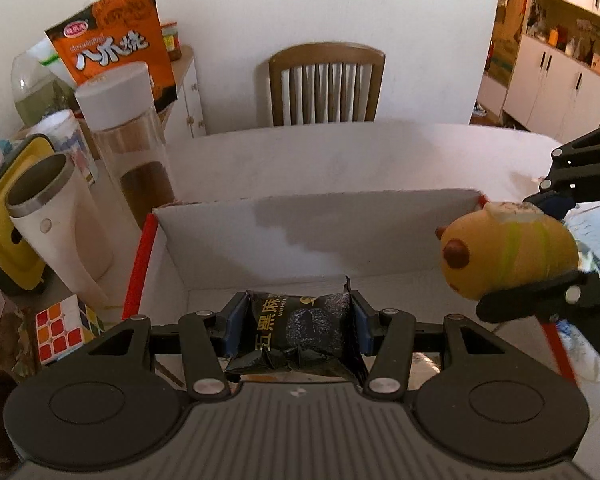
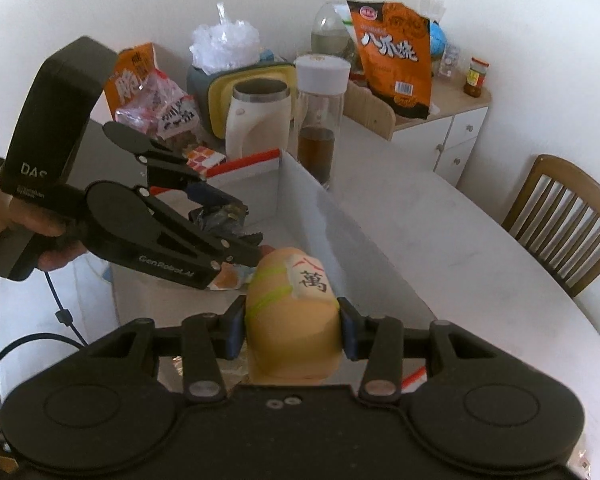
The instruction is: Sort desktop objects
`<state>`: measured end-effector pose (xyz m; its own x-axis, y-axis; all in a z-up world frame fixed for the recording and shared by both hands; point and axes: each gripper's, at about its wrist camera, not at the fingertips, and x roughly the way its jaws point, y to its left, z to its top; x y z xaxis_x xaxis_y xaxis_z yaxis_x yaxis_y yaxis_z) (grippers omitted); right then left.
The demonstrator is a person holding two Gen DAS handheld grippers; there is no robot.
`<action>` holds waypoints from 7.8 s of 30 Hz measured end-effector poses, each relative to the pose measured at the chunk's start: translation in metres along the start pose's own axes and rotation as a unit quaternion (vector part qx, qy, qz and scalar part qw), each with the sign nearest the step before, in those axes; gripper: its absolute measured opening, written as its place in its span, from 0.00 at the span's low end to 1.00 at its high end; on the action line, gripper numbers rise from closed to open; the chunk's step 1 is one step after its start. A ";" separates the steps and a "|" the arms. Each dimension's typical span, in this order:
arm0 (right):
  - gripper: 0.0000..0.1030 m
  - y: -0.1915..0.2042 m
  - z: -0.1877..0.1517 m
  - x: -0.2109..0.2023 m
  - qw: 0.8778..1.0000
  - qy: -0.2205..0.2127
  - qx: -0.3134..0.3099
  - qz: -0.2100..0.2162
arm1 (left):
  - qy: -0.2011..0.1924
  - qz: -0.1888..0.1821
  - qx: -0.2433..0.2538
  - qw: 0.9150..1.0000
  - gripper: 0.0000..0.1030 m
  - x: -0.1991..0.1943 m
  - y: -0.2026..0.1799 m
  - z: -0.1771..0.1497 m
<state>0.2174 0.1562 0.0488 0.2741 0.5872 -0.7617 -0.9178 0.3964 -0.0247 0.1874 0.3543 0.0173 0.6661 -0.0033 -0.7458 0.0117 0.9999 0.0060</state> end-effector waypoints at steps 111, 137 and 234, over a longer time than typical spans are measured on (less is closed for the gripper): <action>0.73 -0.066 -0.150 -0.190 0.977 -0.024 0.145 -0.152 | -0.014 -0.096 0.079 0.992 1.00 -0.075 -0.163 0.002; 0.75 -0.206 -0.239 -0.187 0.964 -0.021 0.192 -0.184 | 0.011 -0.121 0.093 0.988 1.00 0.016 -0.307 0.007; 0.54 -0.267 -0.253 -0.150 0.969 -0.045 0.216 -0.114 | -0.014 -0.155 0.018 0.988 0.44 0.043 -0.301 0.035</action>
<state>0.3485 -0.2158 0.0057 0.4971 0.5015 -0.7081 -0.6303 0.7695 0.1025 0.2386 0.0526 0.0064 0.6465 -0.3093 -0.6974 0.2436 0.9500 -0.1956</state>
